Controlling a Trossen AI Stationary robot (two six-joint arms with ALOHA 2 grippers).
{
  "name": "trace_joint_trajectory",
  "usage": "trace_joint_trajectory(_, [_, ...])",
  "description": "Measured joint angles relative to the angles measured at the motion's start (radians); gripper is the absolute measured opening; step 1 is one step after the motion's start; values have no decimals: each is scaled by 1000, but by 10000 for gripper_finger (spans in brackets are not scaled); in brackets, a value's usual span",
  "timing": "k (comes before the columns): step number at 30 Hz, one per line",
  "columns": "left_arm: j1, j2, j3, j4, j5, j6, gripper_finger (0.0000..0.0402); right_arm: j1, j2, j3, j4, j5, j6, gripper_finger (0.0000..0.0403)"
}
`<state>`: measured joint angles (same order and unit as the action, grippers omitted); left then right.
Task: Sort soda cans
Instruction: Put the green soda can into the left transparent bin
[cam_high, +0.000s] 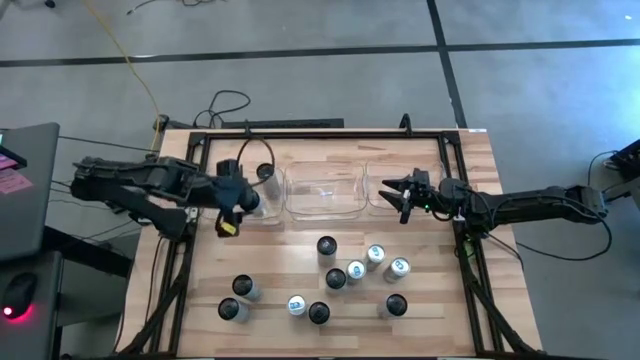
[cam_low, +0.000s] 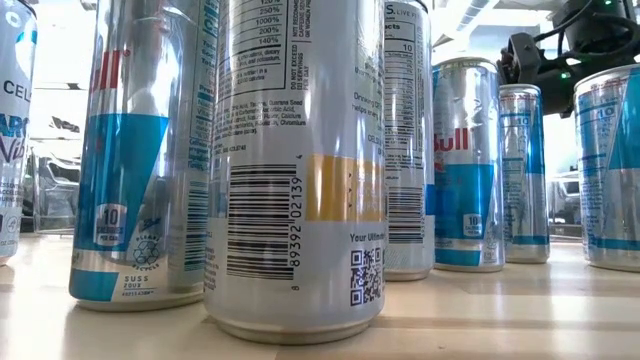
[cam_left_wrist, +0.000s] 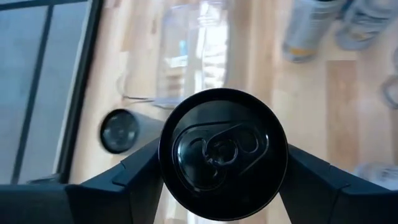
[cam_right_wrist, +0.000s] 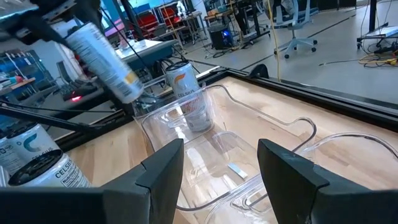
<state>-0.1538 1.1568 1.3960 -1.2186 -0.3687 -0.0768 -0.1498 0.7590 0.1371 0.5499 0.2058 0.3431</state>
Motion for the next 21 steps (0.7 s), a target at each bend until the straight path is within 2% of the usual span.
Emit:
trace_joint_trajectory(7, [101, -4, -28, 19, 9, 43, 254, 0, 0, 0, -37, 0, -1, 228])
trace_joint_trajectory(11, [136, -11, -102, 75, 52, 48, 254, 0, 0, 0, -62, 0, -1, 228])
trace_joint_trajectory(15, [148, -17, -185, 133, 54, 38, 254, 0, 0, 0, -62, 0, -1, 228])
trace_joint_trajectory(21, [150, -38, -329, 291, 87, 30, 254, 0, 0, 0, -65, 0, -1, 228])
